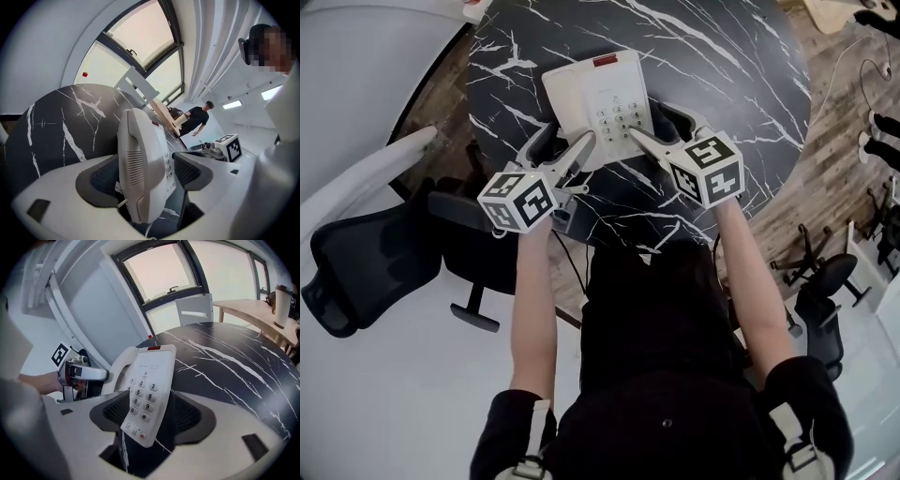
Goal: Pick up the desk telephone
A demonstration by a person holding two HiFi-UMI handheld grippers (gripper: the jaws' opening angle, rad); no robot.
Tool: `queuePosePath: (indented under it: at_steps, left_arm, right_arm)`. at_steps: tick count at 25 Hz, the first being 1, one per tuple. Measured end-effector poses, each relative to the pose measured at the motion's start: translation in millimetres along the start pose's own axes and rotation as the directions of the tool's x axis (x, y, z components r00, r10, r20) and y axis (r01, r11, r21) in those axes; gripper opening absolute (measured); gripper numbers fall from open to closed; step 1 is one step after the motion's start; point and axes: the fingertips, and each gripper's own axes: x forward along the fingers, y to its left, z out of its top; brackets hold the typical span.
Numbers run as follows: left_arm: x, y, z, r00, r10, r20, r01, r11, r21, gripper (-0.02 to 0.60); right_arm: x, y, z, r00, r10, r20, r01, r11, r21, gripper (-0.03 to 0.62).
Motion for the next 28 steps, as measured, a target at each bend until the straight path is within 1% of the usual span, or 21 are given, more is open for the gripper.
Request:
queuePosePath:
  at_steps: [12,16,28]
  left_arm:
    - [14.9,5.6,-2.5,0.998,-0.058,-0.029,0.058,0.998,-0.020,0.368]
    - [18.1,6.5,-3.6,0.997,-0.068,-0.038,0.067,0.997,-0.025,0.368]
    - [20.5,9.1,-5.6,0.993,-0.110,-0.049,0.106,0.992,-0.072,0.374]
  right_arm:
    - [20.3,-2.2,-1.6,0.999,0.036,-0.025,-0.036,0.999,0.012,0.285]
    - [25.5,0.3,-2.7,0.998,0.049,-0.035,-0.049,0.999,0.012,0.287]
    - [33.3,-2.9,-3.5,0.998,0.058,-0.024,-0.056,0.997,0.061,0.287]
